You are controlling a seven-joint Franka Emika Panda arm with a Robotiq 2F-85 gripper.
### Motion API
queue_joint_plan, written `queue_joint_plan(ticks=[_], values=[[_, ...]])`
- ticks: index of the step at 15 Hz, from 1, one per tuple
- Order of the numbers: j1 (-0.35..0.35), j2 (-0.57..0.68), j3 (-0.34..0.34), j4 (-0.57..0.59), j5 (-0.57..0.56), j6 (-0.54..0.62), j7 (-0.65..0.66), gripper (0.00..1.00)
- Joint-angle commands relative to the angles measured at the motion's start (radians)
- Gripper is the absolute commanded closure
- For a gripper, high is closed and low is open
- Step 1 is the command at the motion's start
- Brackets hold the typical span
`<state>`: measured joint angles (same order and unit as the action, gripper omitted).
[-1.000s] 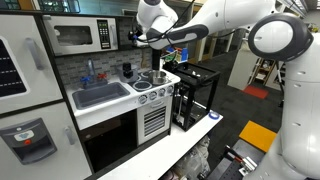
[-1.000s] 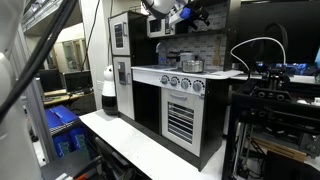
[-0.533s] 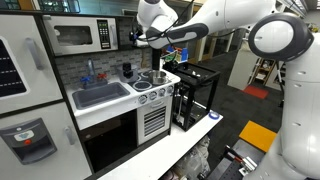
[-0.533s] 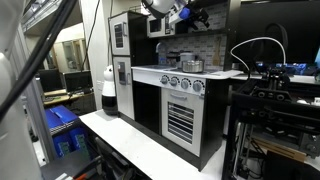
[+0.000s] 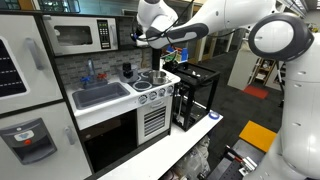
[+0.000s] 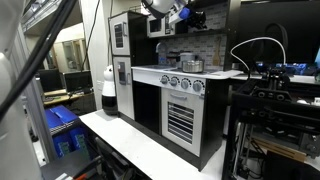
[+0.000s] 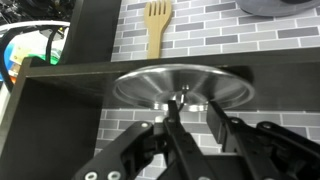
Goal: Pick up the lid and put it on the pot
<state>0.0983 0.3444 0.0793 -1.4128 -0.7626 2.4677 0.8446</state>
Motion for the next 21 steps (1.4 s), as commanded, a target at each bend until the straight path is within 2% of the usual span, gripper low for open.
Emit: queue_joint_plan(ticks=[1,3,9,10,12,13,21], values=[[-0.002,-0.013,0.007,-0.006,0.013,-0.027,-0.032,0.96],[-0.001,-0.016,0.007,-0.011,0.012,-0.029,-0.034,1.00],[-0.011,-0.049,0.017,-0.032,0.041,-0.037,-0.067,0.99],[0.024,-0.066,-0.023,-0.038,0.088,-0.045,-0.108,0.99],[0.031,-0.101,-0.026,-0.046,0.138,-0.076,-0.166,0.99],[0.000,-0.117,0.014,-0.051,0.135,-0.095,-0.179,0.99],[0.012,-0.307,0.035,-0.163,0.188,-0.174,-0.280,0.99]])
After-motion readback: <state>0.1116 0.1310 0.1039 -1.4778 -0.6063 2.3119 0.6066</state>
